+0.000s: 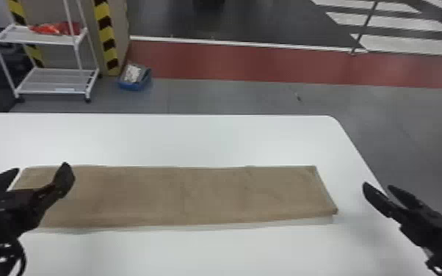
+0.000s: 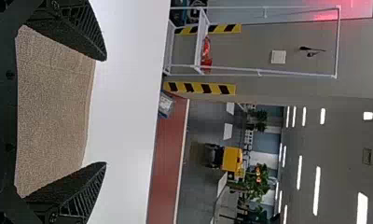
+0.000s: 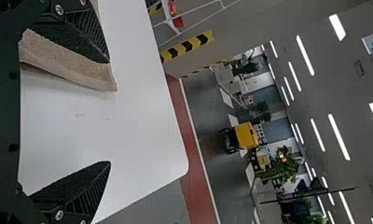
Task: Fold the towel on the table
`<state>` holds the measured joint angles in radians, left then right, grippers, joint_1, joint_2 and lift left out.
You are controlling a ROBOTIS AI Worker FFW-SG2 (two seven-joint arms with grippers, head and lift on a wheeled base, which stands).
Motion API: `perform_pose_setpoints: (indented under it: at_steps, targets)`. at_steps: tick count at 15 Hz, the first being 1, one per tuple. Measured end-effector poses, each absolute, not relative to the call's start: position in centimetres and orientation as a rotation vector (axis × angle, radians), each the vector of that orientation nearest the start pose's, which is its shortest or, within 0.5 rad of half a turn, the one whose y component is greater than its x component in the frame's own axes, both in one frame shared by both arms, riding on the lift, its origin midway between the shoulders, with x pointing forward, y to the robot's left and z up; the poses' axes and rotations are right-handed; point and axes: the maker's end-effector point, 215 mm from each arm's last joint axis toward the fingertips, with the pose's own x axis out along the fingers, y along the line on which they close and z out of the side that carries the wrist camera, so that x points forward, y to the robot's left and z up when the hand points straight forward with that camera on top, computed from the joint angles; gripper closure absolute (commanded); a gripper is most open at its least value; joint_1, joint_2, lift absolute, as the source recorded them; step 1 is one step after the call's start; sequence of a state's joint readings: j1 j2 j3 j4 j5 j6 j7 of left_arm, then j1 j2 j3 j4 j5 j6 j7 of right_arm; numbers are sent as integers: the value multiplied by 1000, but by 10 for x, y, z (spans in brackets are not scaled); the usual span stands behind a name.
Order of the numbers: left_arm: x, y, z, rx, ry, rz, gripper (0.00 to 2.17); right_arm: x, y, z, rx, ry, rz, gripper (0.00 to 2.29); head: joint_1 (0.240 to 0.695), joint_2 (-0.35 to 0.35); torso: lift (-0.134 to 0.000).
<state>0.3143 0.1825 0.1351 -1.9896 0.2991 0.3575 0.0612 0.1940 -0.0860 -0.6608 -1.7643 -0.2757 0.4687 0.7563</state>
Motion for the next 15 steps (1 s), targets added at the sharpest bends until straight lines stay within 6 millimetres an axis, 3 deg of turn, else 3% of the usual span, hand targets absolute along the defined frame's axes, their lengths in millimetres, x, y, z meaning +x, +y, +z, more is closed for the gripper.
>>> perform_pose_setpoints:
  at_steps: [15]
  targets:
    - [502,320,-372,-85,208,80,80,442,-445,-392,323,231,142,110,695,-146,-124]
